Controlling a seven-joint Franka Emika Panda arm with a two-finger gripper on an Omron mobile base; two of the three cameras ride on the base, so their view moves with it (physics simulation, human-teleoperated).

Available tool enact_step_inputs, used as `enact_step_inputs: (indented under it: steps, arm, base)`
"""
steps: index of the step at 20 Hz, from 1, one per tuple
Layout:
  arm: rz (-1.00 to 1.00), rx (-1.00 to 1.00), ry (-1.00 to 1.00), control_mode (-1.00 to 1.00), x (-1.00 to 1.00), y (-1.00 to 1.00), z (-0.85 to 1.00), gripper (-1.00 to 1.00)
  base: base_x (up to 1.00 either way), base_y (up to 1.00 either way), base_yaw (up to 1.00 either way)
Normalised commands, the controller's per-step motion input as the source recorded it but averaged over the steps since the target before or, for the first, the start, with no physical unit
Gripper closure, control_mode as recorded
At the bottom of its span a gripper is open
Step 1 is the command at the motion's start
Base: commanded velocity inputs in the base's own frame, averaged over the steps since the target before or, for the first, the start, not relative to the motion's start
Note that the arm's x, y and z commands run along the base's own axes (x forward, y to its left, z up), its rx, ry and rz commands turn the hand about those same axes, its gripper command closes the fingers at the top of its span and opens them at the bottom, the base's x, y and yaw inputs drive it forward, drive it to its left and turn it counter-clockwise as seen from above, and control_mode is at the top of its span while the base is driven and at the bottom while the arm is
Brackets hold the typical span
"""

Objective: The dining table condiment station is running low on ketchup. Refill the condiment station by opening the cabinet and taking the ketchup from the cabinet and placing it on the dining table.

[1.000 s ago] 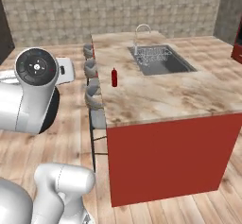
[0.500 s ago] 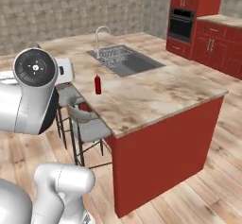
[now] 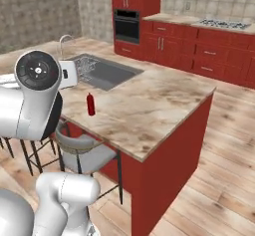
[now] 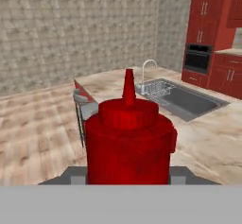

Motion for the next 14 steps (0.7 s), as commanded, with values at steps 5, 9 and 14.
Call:
enact_step_inputs:
  steps: [5,9,14]
  arm:
    - [0.00,0.00,0.00,1.00,0.00,0.00,0.00,1.00]
    - [0.00,0.00,0.00,1.00,0.00,0.00,0.00,1.00]
    - [0.00,0.00,0.00,1.00,0.00,0.00,0.00,1.00]
  base:
    - [0.28,1.00,-0.59]
    - [0.33,1.00,-0.58]
    - [0.29,1.00,-0.54]
